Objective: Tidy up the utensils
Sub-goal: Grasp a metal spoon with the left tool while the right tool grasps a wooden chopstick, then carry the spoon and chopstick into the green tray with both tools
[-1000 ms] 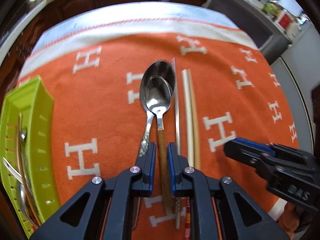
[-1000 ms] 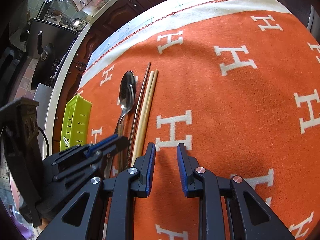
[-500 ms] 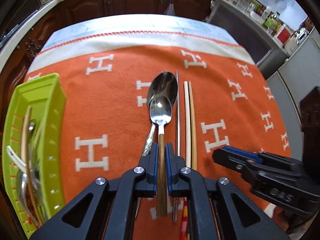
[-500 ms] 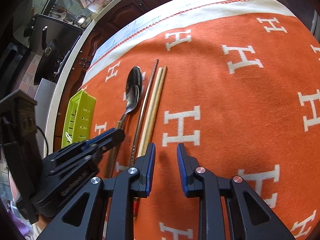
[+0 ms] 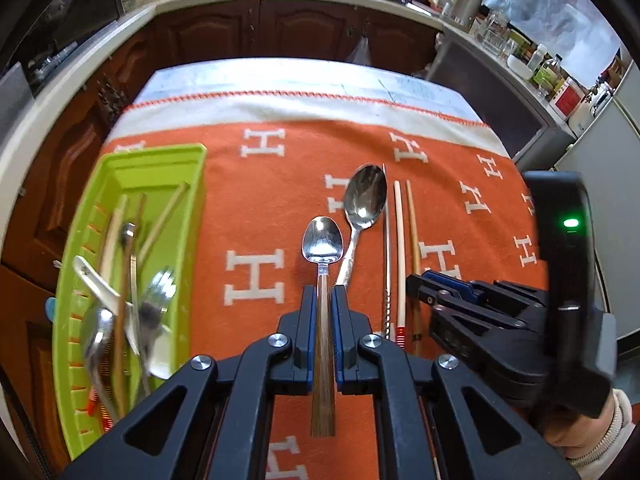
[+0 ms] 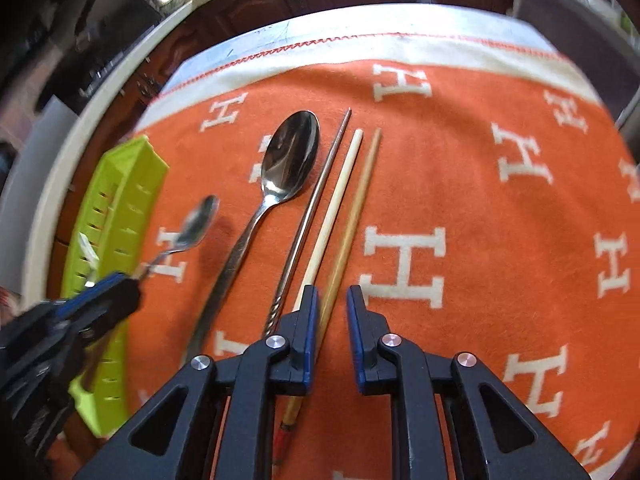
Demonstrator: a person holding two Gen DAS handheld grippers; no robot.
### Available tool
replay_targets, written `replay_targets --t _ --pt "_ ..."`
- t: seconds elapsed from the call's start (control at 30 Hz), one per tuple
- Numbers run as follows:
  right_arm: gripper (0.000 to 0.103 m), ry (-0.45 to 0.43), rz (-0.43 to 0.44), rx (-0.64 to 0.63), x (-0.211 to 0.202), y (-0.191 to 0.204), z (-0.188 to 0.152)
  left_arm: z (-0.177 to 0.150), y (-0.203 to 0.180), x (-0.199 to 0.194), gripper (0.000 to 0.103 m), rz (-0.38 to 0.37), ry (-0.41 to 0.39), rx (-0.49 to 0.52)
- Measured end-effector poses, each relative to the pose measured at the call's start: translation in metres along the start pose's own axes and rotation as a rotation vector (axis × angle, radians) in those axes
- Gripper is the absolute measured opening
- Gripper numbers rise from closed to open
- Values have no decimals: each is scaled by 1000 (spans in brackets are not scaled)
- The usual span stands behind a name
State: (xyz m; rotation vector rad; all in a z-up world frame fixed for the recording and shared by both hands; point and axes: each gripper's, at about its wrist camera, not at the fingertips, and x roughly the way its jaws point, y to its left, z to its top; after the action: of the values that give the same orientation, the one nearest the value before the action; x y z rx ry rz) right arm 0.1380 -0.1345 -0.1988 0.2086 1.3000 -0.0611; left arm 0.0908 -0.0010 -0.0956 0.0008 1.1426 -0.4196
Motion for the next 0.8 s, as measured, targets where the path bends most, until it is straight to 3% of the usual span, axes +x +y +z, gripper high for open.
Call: replay_targets --t 0.13,0.4,0.57,0.8 --pt "7 -5 -22 -1 0 2 0 -1 6 -23 4 29 -67 -5" --pt "5 7 132 141 -18 -34 -4 -11 45 -73 4 138 -174 -50" --pt "5 -7 228 193 -45 -42 -7 -27 82 -72 4 193 -159 -110" --pt "5 -16 313 139 -83 -7 -7 -54 117 -53 5 207 -95 -170"
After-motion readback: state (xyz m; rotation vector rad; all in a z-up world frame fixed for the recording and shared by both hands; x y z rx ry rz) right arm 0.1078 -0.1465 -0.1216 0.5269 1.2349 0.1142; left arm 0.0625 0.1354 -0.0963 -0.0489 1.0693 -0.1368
